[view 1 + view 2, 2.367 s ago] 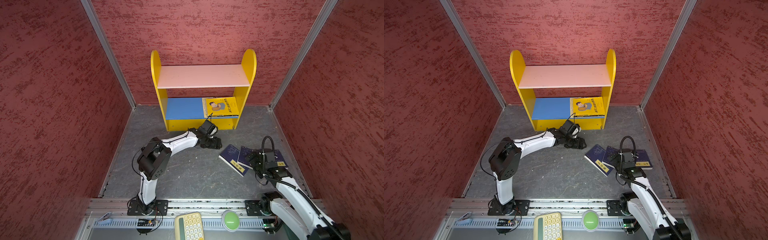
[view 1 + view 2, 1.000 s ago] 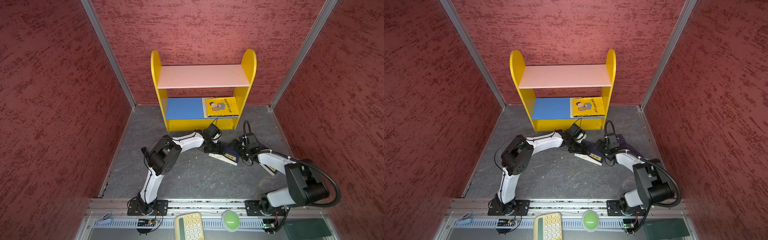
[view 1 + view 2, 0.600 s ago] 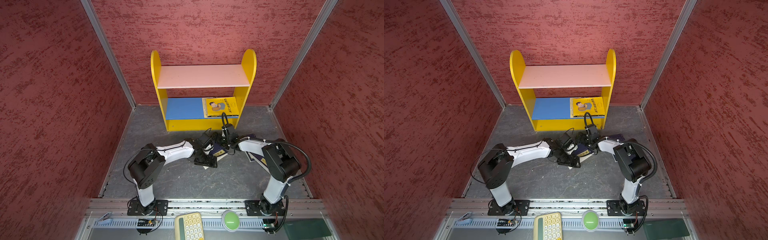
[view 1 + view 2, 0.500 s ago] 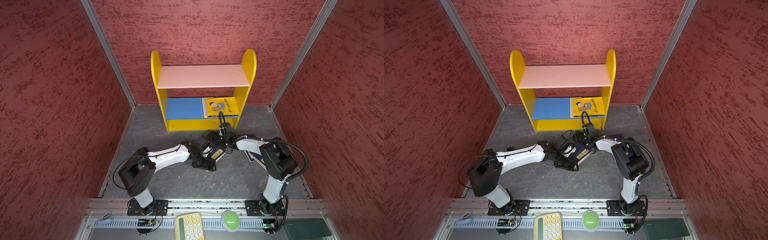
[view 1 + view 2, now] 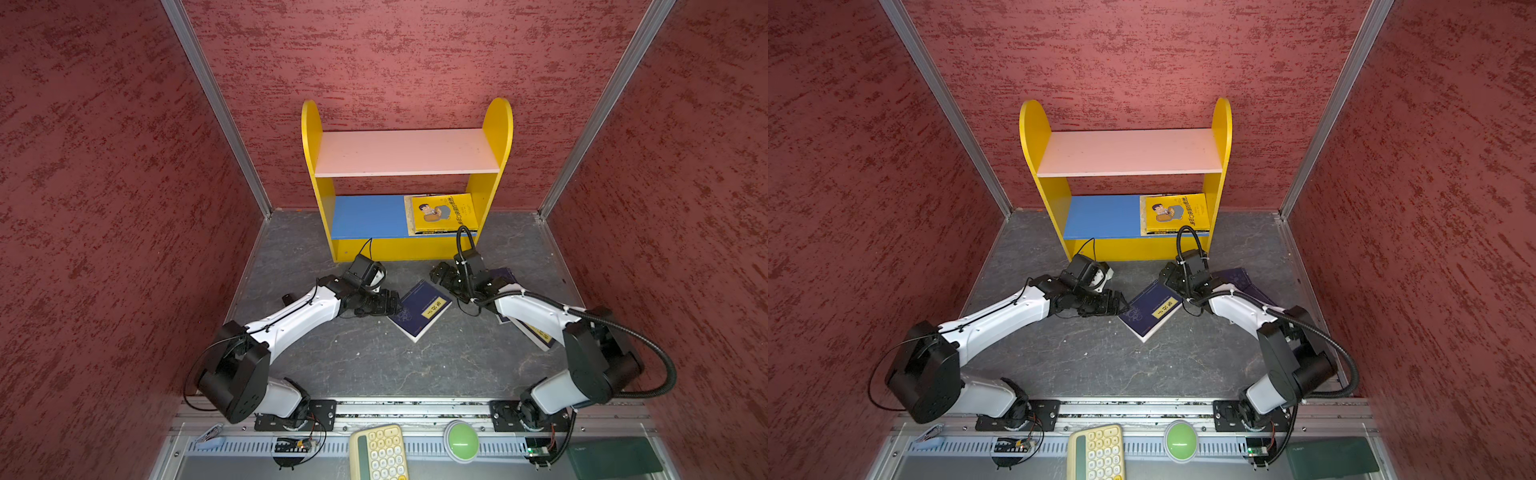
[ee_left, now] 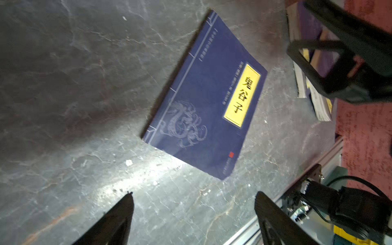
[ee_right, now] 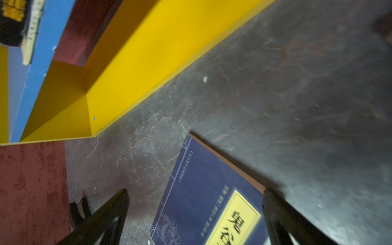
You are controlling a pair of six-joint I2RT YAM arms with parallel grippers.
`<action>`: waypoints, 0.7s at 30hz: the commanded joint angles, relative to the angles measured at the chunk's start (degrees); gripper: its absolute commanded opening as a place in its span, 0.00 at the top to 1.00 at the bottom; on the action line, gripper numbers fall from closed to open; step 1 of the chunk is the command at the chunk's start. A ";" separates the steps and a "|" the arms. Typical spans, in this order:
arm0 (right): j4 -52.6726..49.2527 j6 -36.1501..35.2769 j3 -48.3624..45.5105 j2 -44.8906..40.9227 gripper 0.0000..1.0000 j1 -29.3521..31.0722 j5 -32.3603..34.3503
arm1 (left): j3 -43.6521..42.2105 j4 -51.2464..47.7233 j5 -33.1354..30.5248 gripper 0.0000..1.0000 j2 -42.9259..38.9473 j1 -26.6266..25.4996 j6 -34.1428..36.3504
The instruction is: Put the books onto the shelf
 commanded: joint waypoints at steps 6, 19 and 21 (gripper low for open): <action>-1.57 10.35 -8.16 -5.99 0.11 3.59 4.42 | 6.14 4.61 1.59 0.16 12.76 1.73 6.35; -3.11 8.12 -2.17 6.77 0.27 10.31 5.80 | 0.74 10.10 7.81 0.22 17.10 1.65 3.76; -3.07 6.61 -0.50 9.48 0.34 10.49 5.05 | -1.55 11.35 9.17 0.22 15.56 1.46 2.66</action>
